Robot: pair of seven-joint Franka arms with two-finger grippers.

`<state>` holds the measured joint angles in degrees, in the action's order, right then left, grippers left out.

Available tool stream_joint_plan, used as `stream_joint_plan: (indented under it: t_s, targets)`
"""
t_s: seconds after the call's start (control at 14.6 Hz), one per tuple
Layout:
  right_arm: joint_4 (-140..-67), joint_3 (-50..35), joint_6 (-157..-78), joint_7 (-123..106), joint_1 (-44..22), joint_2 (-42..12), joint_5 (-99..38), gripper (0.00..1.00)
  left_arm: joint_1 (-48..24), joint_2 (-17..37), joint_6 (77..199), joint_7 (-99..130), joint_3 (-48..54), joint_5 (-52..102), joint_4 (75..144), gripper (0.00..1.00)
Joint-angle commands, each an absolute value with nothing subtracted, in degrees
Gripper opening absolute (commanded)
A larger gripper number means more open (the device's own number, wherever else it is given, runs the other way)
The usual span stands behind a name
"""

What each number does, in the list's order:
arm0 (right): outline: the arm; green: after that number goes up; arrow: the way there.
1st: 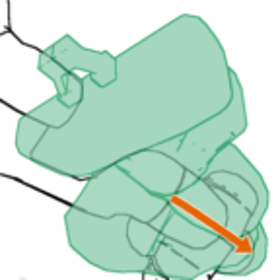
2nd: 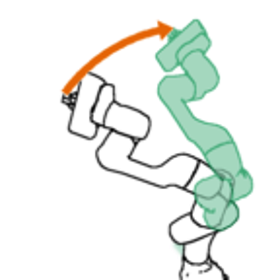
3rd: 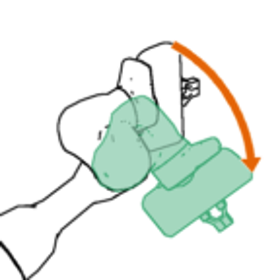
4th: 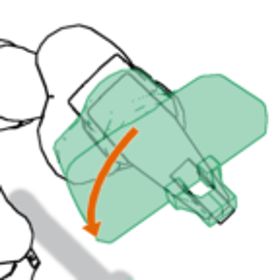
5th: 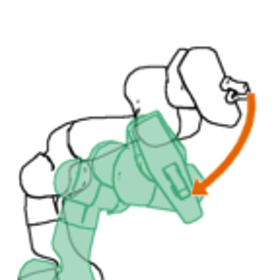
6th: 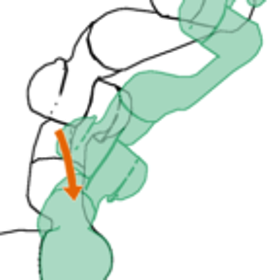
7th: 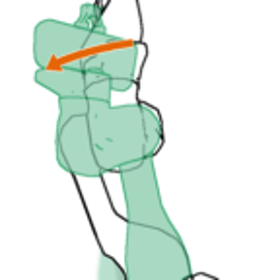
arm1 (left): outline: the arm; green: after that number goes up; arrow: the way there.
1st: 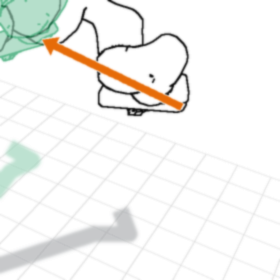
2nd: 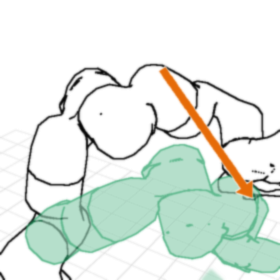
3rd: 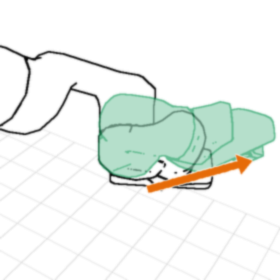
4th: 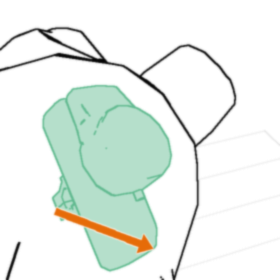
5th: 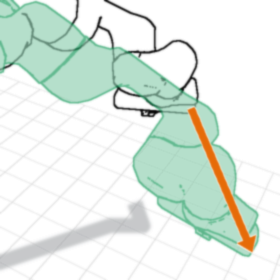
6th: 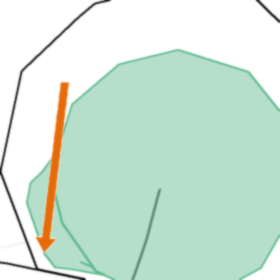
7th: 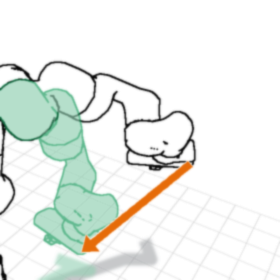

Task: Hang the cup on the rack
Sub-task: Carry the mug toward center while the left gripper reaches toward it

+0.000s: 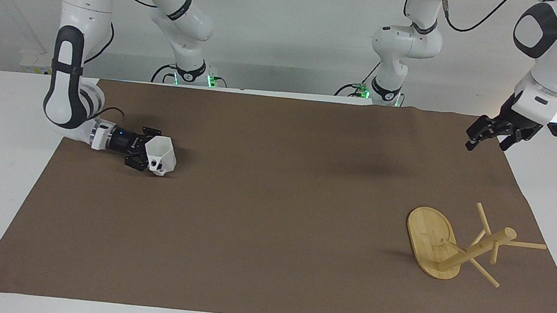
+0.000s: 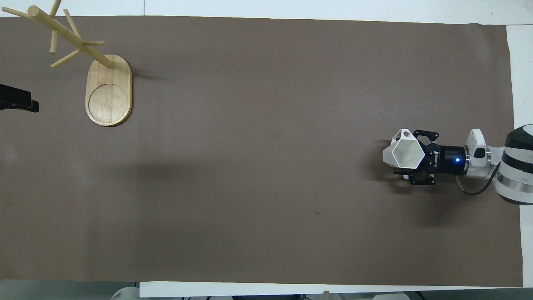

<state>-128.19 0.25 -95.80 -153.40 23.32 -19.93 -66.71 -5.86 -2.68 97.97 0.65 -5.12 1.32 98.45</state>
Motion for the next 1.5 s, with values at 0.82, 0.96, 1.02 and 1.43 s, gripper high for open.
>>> stream_joint_plan:
  t_s: [0.82, 0.96, 1.02, 1.43]
  targets:
    - [-124.80, -1.58, -97.20, -144.24, 9.87, -16.88, -75.03, 0.12, -31.53, -2.64, 114.58, 33.89, -5.27, 1.23, 103.70, 1.00]
    - [-124.72, -1.58, -100.52, -139.51, 3.46, -13.90, -79.26, 0.12, -36.19, -0.72, 120.39, 41.53, -5.27, 1.23, 104.24, 1.00]
    - [-124.63, -1.58, -103.24, -136.35, 1.08, -11.97, -79.45, 0.12, -38.39, 0.86, 121.02, 45.31, -5.27, 1.23, 103.63, 1.00]
    - [-124.72, -1.84, -116.09, -121.47, -9.92, -4.04, -80.50, 0.12, -44.29, 4.83, 124.63, 57.19, -5.27, 1.32, 100.81, 1.00]
